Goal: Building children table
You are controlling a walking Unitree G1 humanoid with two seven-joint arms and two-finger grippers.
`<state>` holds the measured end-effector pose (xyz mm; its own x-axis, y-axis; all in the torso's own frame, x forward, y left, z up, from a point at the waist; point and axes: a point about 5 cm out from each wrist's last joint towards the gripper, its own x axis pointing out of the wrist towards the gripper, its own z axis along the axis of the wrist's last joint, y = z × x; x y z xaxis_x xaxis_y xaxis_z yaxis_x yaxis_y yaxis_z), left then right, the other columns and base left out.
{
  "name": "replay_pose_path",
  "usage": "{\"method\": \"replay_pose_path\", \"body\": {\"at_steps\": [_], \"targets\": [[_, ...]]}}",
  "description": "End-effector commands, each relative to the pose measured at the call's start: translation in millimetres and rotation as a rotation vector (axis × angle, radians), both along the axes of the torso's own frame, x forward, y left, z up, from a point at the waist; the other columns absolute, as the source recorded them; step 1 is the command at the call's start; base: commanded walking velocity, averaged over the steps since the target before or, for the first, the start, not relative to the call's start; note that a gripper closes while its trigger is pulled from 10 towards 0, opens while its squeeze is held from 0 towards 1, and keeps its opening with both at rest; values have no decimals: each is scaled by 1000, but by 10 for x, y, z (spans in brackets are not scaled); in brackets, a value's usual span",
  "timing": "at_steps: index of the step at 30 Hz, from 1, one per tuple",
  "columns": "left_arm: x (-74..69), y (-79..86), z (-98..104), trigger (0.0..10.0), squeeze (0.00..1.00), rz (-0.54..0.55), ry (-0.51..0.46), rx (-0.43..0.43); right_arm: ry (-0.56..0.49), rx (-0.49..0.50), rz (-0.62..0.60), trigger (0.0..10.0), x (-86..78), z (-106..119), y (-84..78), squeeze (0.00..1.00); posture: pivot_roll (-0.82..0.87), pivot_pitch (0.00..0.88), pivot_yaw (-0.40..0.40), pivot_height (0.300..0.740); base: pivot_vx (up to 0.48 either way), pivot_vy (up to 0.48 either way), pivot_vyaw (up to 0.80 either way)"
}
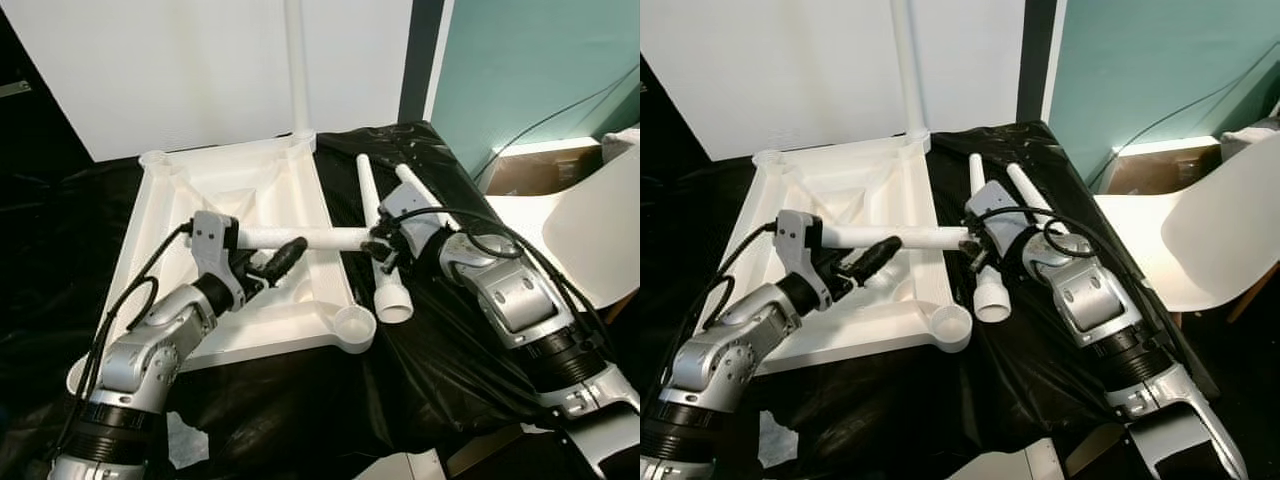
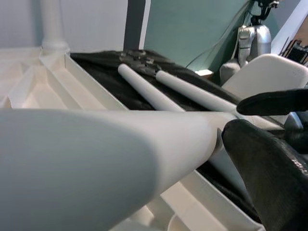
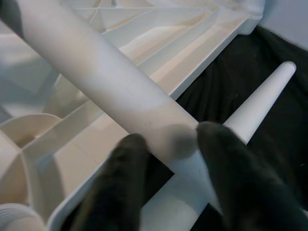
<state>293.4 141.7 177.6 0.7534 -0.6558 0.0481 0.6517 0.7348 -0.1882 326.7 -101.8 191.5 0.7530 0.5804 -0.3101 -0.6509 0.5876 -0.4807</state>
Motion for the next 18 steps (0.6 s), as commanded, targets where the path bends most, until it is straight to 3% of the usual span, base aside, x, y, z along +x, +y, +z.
{"method": "replay_pose_path", "body": {"at_steps": [1, 2, 5, 10, 14, 18], "targets": [[-108, -101, 26, 10000, 0, -300, -71, -21, -14, -44, 11, 10000, -12, -94, 21, 933, -35, 0, 62, 740, 0, 0, 0], [-105, -107, 25, 10000, 0, -294, -75, -22, -43, -82, 16, 10000, -12, -120, 22, 0, -35, 0, 62, 740, 0, 0, 0], [-92, -115, 17, 10000, 0, -286, -89, -25, -105, -134, 31, 10000, 8, -157, 23, 0, -34, 0, 61, 740, 0, 0, 0], [-82, -109, 35, 10000, 0, -273, -99, -40, -117, -141, 30, 10000, 64, -211, 10, 0, -33, 0, 56, 740, 0, 0, 0], [-80, -100, 109, 10000, 0, -278, -122, -80, -141, -237, 14, 10000, 174, -398, -34, 0, -34, 0, 59, 740, 0, 0, 0], [-64, -92, 134, 10000, 0, -274, -133, -83, -225, -288, 21, 10000, 300, -346, 16, 0, -18, 0, 51, 740, 0, 0, 0]]}}
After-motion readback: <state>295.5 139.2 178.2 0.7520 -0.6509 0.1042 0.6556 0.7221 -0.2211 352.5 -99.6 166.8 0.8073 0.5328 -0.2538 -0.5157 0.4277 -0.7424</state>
